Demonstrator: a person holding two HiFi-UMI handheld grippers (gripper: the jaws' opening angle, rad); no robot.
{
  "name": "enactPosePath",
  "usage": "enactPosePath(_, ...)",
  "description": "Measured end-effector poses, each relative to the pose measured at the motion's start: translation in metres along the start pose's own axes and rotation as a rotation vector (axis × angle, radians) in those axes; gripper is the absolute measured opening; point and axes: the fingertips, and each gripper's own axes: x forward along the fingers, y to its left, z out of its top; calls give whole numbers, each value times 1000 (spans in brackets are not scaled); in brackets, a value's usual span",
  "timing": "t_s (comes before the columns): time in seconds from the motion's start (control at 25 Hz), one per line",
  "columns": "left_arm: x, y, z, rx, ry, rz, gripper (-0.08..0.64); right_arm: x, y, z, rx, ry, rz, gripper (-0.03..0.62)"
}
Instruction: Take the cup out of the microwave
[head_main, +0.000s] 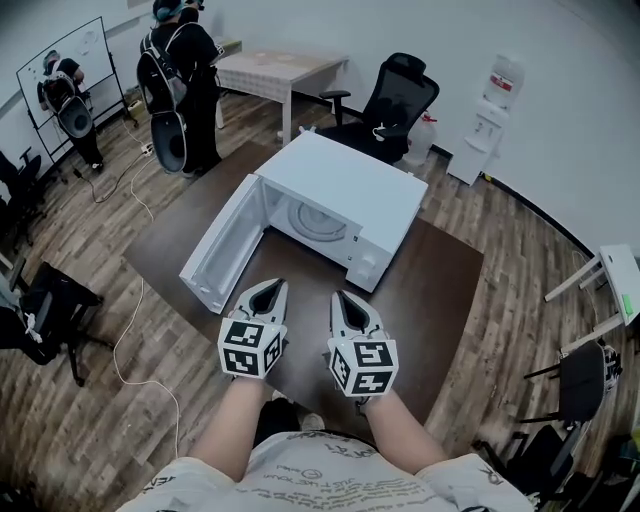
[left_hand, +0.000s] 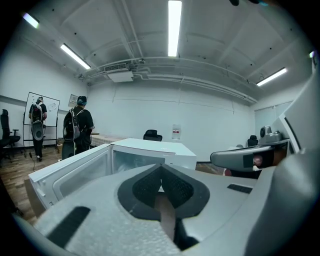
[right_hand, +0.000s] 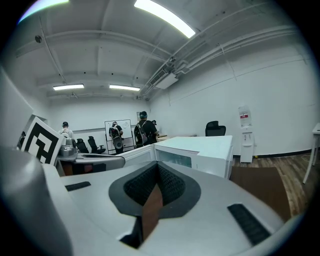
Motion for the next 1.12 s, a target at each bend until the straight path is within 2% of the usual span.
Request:
enactPosePath(0.2, 36, 23, -2, -13, -37, -13, 33, 27, 3, -3, -11, 22, -1, 12)
enactPosePath(0.48, 99, 52, -20, -1, -46, -31, 99, 63, 8, -30, -27, 82, -4, 12)
enactPosePath(0.72, 164, 74, -52, -5, -24, -68, 144, 94, -8, -54, -43, 92, -50, 12)
enactPosePath(0.88, 203, 83, -72, 41, -20, -76, 174, 114, -20, -74, -35, 77, -75, 12)
enactPosePath(1.0, 234, 97, -87, 89, -1, -45, 189, 125, -29, -96, -16, 68, -103, 12)
enactPosePath(1.12, 264, 106, -93, 93, -4, -41, 201, 131, -39, -114, -13, 65, -137, 12)
